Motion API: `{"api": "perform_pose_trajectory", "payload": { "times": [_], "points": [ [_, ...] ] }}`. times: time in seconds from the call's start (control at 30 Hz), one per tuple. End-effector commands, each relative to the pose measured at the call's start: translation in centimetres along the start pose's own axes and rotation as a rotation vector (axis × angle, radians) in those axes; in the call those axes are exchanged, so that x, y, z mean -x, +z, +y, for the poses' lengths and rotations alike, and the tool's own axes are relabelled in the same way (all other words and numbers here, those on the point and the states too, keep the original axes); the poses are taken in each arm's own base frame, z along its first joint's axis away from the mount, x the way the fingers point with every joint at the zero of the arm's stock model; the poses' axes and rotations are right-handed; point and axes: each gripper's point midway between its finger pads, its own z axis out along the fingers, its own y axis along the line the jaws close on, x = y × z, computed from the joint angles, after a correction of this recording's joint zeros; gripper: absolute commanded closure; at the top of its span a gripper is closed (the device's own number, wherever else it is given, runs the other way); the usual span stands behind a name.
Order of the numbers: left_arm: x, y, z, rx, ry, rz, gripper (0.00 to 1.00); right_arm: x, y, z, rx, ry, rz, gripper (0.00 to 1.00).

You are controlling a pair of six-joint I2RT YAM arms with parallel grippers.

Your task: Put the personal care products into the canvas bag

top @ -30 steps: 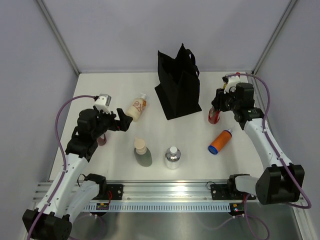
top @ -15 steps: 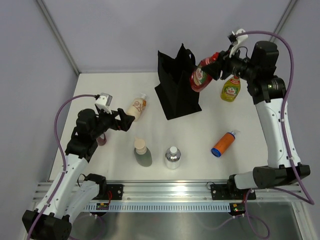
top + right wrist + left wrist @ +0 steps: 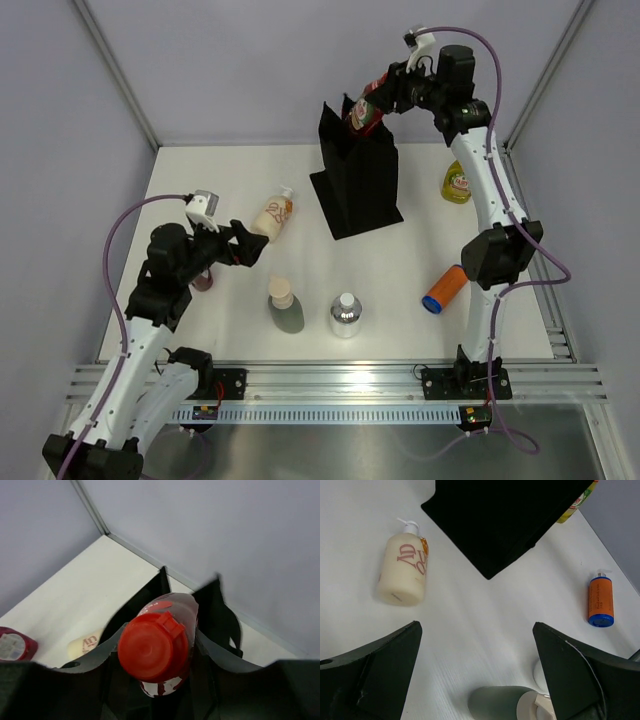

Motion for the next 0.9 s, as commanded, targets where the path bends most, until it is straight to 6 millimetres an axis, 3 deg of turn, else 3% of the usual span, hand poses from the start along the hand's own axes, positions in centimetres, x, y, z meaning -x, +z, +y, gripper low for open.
{"api": "perform_pose_trajectory", "payload": {
  "times": [0.0, 0.07, 0.13, 0.27, 0.37, 0.47, 0.5, 0.57, 0.6, 0.63, 0.67, 0.7, 0.87],
  "points": [
    [1.6, -1.1, -1.4, -0.038, 0.014, -0.046, 0.01, 4.2, -0.9, -0.4, -0.057, -0.148, -0.118, 1.0],
    [1.3, -1.0, -1.3, -0.039, 0.019, -0.039, 0.01, 2.3, -0.8, -1.0, -0.073, -0.161, -0.075, 1.0],
    [1.1, -0.9, -1.4, -0.049, 0.017, -0.03, 0.01, 2.0, -1.2, -0.8, -0.083, -0.227, -0.055, 1.0],
    [0.8, -0.3, -1.6, -0.074, 0.012, -0.012, 0.01, -0.9, -0.8, -1.6, -0.119, -0.35, 0.052, 1.0],
    [0.7, 0.0, -1.5, -0.076, 0.018, 0.001, 0.01, 0.0, -1.3, -0.8, -0.103, -0.376, 0.032, 1.0],
    [0.5, 0.2, -1.6, -0.084, 0.02, 0.012, 0.01, -0.8, -0.2, 0.6, -0.059, -0.429, 0.073, 1.0],
    [0.4, 0.2, -1.6, -0.087, 0.019, 0.016, 0.01, -2.7, 1.0, -0.2, -0.067, -0.427, 0.118, 1.0],
    [0.3, 0.2, -1.6, -0.084, 0.015, 0.02, 0.01, -4.0, 2.3, -0.9, -0.081, -0.443, 0.147, 1.0],
    [0.2, 0.1, -1.5, -0.079, 0.008, 0.03, 0.01, -6.3, 3.7, -1.9, -0.09, -0.426, 0.189, 1.0],
    [0.2, 0.0, -1.6, -0.079, 0.009, 0.033, 0.01, -7.0, 4.1, -3.0, -0.13, -0.417, 0.21, 1.0],
    [0.4, -0.3, -1.7, -0.08, 0.012, 0.029, 0.01, -6.4, 4.4, -3.4, -0.152, -0.416, 0.2, 1.0],
    [0.2, -0.5, -1.7, -0.073, 0.01, 0.037, 0.01, -8.0, 5.0, -4.7, -0.186, -0.407, 0.234, 1.0],
    [-0.3, -1.2, -1.8, -0.077, 0.016, 0.037, 0.01, -9.5, 5.1, -6.2, -0.256, -0.385, 0.263, 0.96]
  ]
}}
